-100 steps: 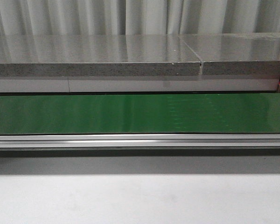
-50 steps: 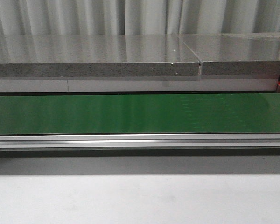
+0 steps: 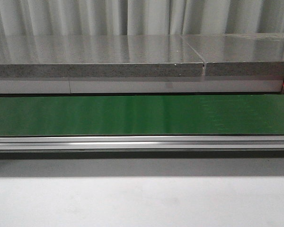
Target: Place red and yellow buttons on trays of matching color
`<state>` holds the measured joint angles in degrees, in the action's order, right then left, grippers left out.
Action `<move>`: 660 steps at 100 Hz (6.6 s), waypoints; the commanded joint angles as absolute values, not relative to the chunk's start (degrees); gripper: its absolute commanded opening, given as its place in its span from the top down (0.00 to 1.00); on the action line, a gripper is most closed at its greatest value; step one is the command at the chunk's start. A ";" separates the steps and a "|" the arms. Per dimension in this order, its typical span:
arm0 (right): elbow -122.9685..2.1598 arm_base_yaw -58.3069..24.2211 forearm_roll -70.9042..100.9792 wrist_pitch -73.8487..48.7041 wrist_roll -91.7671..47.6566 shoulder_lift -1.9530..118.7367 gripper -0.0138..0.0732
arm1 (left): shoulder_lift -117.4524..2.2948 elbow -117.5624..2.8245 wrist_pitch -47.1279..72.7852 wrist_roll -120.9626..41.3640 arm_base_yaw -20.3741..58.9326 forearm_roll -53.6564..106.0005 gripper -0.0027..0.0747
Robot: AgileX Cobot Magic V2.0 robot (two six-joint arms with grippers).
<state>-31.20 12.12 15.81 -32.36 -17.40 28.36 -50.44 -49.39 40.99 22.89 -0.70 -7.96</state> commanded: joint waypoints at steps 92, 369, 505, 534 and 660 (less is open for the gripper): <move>-32.71 12.08 16.27 -28.87 -18.13 28.36 0.92 | -90.65 -58.94 26.24 23.54 -18.95 -3.33 0.11; -32.71 12.08 16.27 -28.87 -18.13 28.36 0.92 | -84.19 -62.02 33.04 15.58 -2.04 -5.13 0.99; -32.71 12.08 16.27 -28.87 -18.13 28.36 0.92 | -86.23 -70.05 36.26 14.23 2.32 -8.33 0.27; -32.71 12.08 16.27 -28.87 -18.13 28.36 0.92 | -86.23 -72.42 39.43 16.41 -3.77 -9.96 0.27; -32.71 12.08 16.27 -28.92 -18.13 28.36 0.92 | -109.33 -83.22 37.50 15.66 -23.43 -6.48 0.27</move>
<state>-31.20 12.12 15.81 -32.49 -17.42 28.36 -111.45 -81.17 38.57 15.68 -23.33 -6.70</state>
